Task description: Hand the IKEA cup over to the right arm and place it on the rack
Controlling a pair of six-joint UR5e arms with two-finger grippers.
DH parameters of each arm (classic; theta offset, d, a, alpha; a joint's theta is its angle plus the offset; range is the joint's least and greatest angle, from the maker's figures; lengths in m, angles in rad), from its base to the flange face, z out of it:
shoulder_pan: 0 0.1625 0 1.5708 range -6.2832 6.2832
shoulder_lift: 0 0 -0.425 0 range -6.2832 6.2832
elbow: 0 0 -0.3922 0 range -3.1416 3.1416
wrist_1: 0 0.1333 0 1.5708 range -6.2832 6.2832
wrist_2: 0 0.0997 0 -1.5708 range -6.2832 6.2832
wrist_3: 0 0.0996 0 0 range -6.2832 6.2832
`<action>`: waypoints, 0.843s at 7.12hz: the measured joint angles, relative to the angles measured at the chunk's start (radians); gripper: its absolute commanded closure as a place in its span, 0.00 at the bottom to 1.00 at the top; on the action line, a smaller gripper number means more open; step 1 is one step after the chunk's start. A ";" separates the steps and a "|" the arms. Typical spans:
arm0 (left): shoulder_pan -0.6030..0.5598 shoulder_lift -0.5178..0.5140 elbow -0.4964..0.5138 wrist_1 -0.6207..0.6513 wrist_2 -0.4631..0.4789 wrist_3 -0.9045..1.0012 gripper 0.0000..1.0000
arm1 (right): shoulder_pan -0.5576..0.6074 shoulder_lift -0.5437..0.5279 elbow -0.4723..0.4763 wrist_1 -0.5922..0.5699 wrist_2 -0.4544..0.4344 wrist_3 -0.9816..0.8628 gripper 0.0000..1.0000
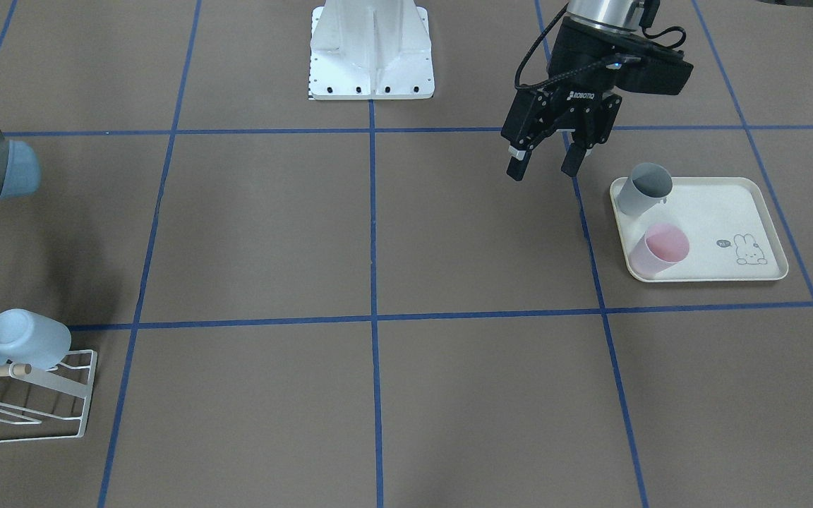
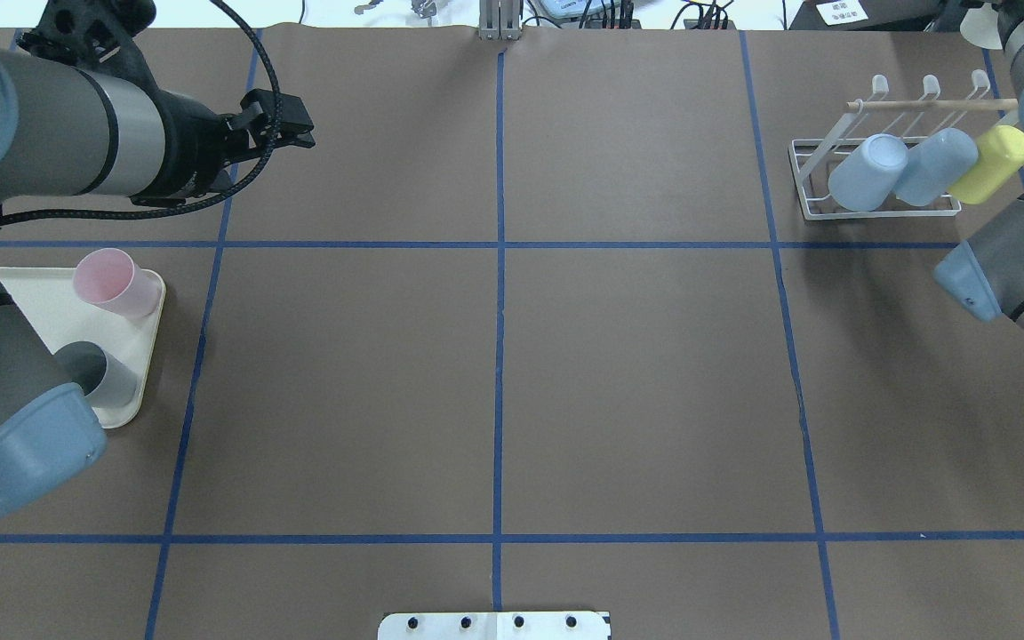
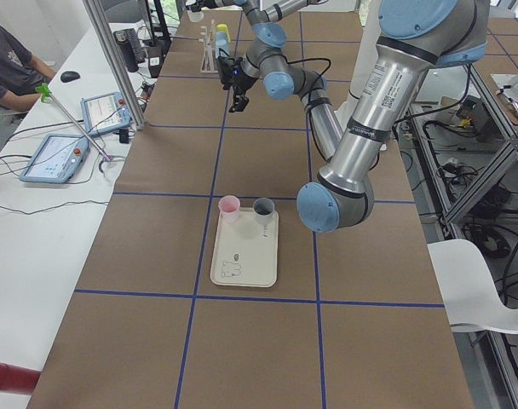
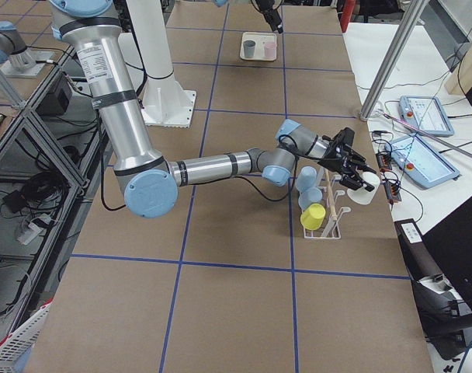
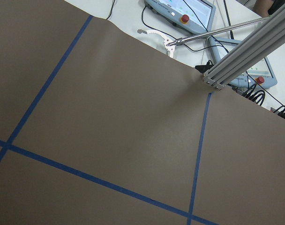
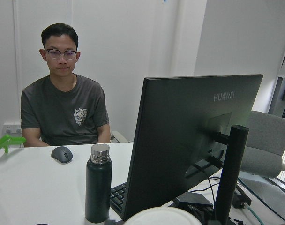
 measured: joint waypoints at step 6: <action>0.000 0.001 -0.003 -0.001 -0.001 0.000 0.00 | -0.031 -0.009 -0.040 0.006 -0.001 -0.001 1.00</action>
